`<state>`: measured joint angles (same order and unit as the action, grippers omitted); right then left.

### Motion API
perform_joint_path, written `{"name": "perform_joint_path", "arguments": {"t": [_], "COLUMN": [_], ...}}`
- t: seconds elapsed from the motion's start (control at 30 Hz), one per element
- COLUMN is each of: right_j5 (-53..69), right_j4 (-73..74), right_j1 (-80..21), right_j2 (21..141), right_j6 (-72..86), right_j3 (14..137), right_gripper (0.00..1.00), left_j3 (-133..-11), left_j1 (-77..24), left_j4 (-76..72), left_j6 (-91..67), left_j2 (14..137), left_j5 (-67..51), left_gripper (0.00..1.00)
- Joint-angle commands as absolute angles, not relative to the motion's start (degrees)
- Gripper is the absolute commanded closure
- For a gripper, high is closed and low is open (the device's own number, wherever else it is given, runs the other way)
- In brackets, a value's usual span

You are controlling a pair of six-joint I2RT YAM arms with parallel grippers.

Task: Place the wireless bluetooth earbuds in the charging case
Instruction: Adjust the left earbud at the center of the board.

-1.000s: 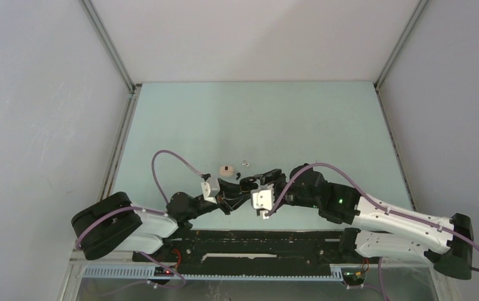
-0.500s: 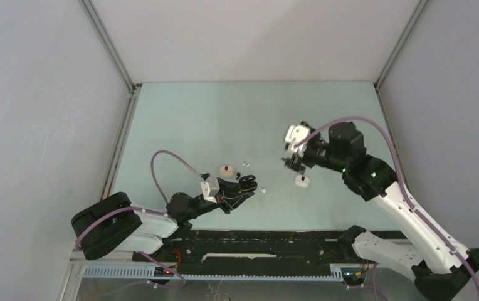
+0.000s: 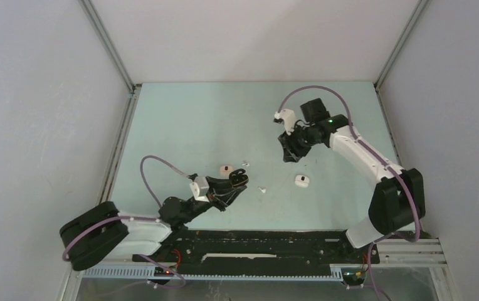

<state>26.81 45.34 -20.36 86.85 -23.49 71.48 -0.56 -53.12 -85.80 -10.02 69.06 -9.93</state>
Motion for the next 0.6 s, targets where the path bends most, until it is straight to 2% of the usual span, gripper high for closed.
{"name": "perform_joint_path", "arguments": {"t": [0.0,0.2,0.33,0.43,0.57], "right_j5": [22.7,20.3,17.5,15.6,13.4], "right_j4": [39.2,42.3,42.4,43.7,46.3], "right_j1": [-29.3,-37.1,-41.2,-43.6,-46.0], "right_j2": [91.0,105.5,111.8,116.0,120.3], "right_j6": [-13.4,-1.2,1.0,3.4,4.1], "right_j3": [75.9,87.5,92.3,97.1,102.6], "right_gripper": [0.54,0.53,0.52,0.52,0.51], "left_j3": [3.3,2.5,0.6,-1.0,-3.2], "left_j1": [-53.3,-58.6,-62.1,-63.5,-64.5], "left_j4": [-84.8,-53.1,-34.7,-28.7,-26.1], "left_j6": [-11.6,-11.7,-9.3,-9.1,-8.6], "left_j2": [56.9,28.3,12.3,7.1,8.6], "left_j5": [-3.3,6.9,14.6,17.4,17.2], "left_gripper": [1.00,1.00,1.00,1.00,1.00]}}
